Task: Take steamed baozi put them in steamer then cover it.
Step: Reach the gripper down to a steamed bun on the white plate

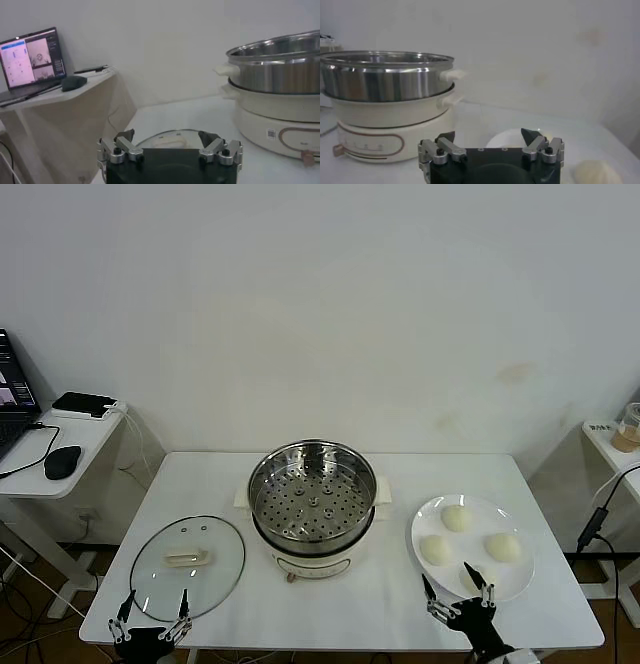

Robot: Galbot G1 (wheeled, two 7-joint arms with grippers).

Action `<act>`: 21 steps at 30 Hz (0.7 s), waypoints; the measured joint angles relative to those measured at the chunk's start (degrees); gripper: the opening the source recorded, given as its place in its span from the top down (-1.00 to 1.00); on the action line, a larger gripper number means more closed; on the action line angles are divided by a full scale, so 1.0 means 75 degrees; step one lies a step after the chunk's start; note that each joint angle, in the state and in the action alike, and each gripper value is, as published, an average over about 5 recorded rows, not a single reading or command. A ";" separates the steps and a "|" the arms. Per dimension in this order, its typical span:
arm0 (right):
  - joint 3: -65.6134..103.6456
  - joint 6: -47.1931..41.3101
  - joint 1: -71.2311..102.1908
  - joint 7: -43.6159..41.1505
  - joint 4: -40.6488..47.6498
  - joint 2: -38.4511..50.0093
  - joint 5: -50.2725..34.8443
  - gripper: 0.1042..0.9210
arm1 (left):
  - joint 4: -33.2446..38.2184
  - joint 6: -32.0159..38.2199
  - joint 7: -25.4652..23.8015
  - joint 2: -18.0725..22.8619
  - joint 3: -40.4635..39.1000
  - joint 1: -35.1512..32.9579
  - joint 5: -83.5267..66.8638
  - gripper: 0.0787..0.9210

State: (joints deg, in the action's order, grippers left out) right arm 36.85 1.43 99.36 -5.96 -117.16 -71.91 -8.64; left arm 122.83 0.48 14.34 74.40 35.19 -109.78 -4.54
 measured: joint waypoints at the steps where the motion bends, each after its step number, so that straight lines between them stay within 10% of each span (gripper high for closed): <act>1: 0.0025 -0.0015 -0.0034 0.0003 0.0013 0.0020 0.0064 -0.76 | 0.0018 -0.0037 0.0001 -0.0008 0.0010 0.0009 0.0003 -0.77; 21: 0.0434 -0.0780 -0.3154 -0.1851 0.1646 0.2349 0.3599 -0.76 | 0.0392 -0.0727 -0.0711 0.0068 0.0273 0.0340 0.0874 -0.77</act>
State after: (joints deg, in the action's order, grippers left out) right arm 40.10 -4.42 75.71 -19.84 -104.81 -54.29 18.35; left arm 125.77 -4.97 9.01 74.91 37.24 -107.23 2.01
